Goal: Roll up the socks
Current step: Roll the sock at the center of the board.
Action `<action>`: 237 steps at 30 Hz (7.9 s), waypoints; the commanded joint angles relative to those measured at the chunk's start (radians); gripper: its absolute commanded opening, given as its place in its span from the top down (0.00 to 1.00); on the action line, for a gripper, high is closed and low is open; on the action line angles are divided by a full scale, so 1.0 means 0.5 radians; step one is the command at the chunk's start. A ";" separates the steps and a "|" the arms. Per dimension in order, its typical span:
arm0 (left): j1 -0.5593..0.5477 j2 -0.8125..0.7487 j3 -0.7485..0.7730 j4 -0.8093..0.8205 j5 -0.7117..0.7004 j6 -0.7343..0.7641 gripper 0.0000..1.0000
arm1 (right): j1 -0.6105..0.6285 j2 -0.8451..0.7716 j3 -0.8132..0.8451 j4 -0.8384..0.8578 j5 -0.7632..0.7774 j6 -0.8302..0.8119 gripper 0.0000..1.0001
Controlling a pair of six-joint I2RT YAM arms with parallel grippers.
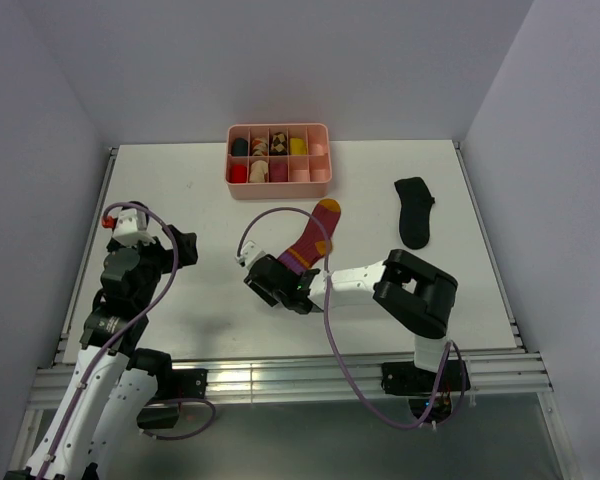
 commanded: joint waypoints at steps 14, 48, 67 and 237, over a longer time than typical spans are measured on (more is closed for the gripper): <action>-0.001 0.062 0.017 0.071 0.022 0.009 0.01 | -0.069 0.104 -0.023 -0.168 -0.266 0.106 1.00; -0.811 0.854 -0.569 0.706 -0.091 -1.126 0.48 | -0.956 0.377 -0.388 0.934 -2.349 1.119 1.00; -1.127 1.679 -0.360 0.893 -0.392 -1.298 0.59 | -0.959 0.318 -0.391 0.927 -2.328 1.147 1.00; -1.213 2.078 0.167 0.529 -0.503 -1.206 0.66 | -0.256 -0.289 -0.774 1.010 -0.450 0.180 0.51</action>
